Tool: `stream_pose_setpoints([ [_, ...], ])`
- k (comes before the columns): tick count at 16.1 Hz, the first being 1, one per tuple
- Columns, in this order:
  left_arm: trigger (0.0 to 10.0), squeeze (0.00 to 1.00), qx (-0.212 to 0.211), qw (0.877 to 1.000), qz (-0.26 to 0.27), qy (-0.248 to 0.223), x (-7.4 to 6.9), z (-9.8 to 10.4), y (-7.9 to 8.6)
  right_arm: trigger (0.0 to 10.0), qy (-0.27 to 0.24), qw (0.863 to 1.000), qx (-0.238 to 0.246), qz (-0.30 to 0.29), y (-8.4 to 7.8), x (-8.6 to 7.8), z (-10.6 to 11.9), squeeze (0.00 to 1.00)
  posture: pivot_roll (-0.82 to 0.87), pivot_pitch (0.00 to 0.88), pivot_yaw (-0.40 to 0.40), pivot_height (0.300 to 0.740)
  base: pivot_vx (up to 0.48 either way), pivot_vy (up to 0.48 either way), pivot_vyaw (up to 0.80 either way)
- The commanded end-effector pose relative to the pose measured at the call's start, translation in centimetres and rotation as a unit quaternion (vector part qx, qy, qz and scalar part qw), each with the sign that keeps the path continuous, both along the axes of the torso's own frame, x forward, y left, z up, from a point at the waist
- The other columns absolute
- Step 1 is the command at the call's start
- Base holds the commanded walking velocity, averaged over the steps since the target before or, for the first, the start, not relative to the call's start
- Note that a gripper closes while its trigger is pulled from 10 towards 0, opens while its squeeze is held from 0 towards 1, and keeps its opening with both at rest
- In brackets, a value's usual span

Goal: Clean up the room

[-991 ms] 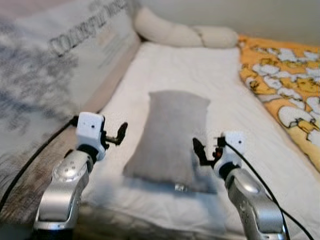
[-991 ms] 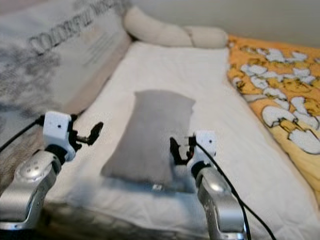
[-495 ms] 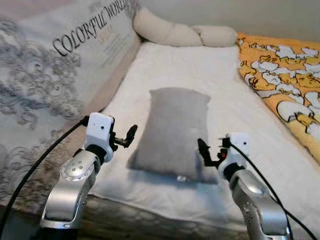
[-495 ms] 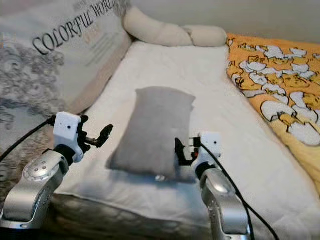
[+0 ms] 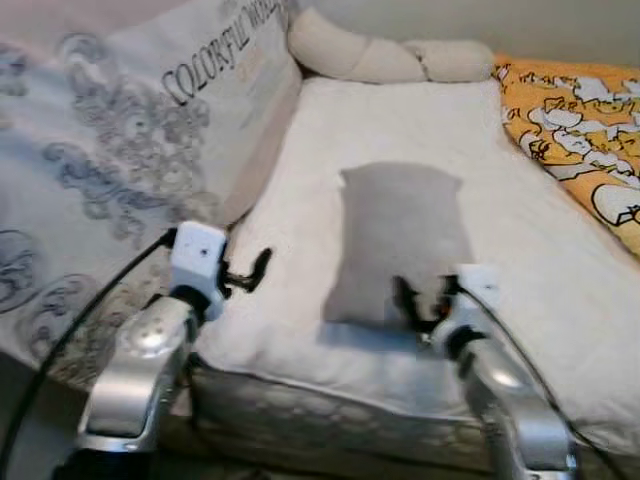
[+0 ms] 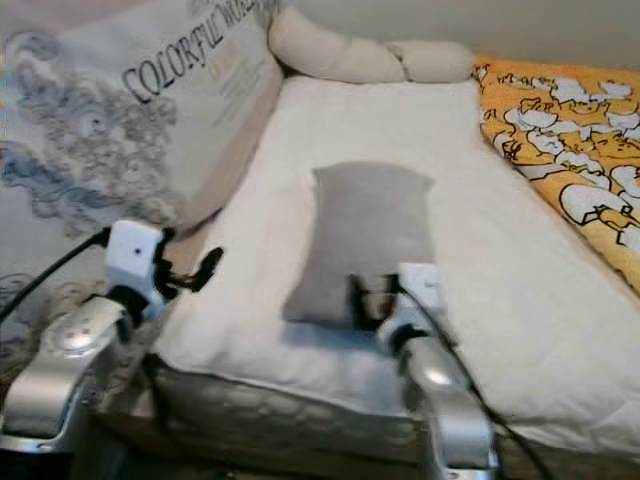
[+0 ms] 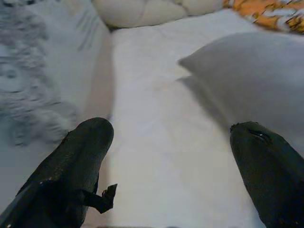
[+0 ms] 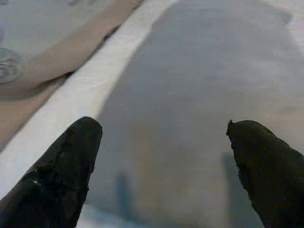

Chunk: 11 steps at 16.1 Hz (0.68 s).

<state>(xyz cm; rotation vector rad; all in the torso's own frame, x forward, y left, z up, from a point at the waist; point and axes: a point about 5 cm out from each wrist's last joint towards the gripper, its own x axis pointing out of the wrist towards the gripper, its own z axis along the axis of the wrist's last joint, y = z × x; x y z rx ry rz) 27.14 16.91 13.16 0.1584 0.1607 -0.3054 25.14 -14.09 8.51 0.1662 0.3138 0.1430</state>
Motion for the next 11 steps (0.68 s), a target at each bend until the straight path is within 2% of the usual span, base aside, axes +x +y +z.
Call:
stream_pose_setpoints([
  [1,10.0,0.00,0.010,1.000,-0.016,-0.010,0.03,0.29,-0.87,10.0,-0.005,1.000,-0.008,-0.016,-1.03,0.07,0.22,0.00,0.00,0.000,0.024,0.740,0.000,-0.480,0.00],
  [3,10.0,0.00,0.006,1.000,-0.014,-0.007,-0.03,0.19,-0.99,10.0,-0.005,1.000,-0.009,-0.016,-1.11,0.10,0.24,0.00,0.00,0.000,0.024,0.740,0.000,-0.480,0.00],
  [4,10.0,0.00,-0.021,1.000,-0.005,-0.001,-0.25,0.01,-1.10,10.0,-0.006,1.000,-0.013,-0.018,-1.41,0.17,0.32,0.00,0.00,0.000,0.020,0.740,0.000,0.000,0.00],
  [5,10.0,0.00,-0.025,1.000,-0.003,0.000,-0.28,0.00,-1.10,10.0,-0.006,1.000,-0.013,-0.018,-1.53,0.21,0.35,0.00,0.00,0.000,0.017,0.740,0.000,0.000,0.00],
  [8,10.0,0.00,-0.006,1.000,-0.007,-0.002,-0.22,-0.12,-0.98,10.0,-0.005,1.000,-0.019,-0.015,-1.87,0.34,0.39,0.00,0.00,0.000,0.012,0.740,0.000,0.000,0.00],
  [11,10.0,0.00,-0.011,1.000,-0.002,-0.002,-0.14,-0.09,-0.78,10.0,-0.006,1.000,-0.018,-0.017,-1.91,0.44,0.45,0.00,0.00,0.000,0.015,0.740,0.000,0.000,0.00],
])
